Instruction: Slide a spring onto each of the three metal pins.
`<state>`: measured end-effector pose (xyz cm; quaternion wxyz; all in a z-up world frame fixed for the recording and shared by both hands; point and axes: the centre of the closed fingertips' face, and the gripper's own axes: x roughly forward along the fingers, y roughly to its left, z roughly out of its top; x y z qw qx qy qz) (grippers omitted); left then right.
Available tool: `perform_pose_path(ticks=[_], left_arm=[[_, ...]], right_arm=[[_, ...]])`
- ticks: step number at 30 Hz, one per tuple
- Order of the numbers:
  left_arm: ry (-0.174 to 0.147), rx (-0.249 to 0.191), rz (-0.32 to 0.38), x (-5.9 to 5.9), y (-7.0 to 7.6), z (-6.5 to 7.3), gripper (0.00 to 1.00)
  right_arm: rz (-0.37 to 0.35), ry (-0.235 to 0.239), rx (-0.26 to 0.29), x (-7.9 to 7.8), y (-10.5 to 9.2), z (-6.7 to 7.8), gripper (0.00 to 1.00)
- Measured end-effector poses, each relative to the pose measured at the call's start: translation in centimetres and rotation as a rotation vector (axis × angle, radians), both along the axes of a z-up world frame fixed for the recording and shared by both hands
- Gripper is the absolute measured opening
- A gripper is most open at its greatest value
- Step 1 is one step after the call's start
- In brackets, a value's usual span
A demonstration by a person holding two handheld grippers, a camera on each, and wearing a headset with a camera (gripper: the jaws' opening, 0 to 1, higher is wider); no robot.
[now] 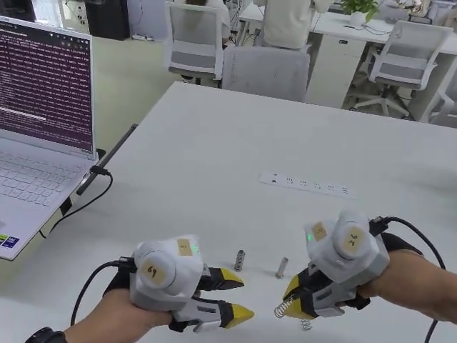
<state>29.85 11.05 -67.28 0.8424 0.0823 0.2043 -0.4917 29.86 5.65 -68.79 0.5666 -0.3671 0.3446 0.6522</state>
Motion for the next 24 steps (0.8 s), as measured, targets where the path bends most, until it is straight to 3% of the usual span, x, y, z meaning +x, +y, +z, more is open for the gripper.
perform_pose_path(ticks=[17,24], left_arm=[[0.044,0.031,0.109,-0.8,5.0,-1.3,0.32],[0.075,0.062,0.159,-1.6,7.4,-2.5,0.41]], right_arm=[[-0.027,-0.009,-0.013,1.1,-0.5,-0.4,0.08],[-0.04,-0.017,-0.015,1.7,-0.6,-0.6,0.08]])
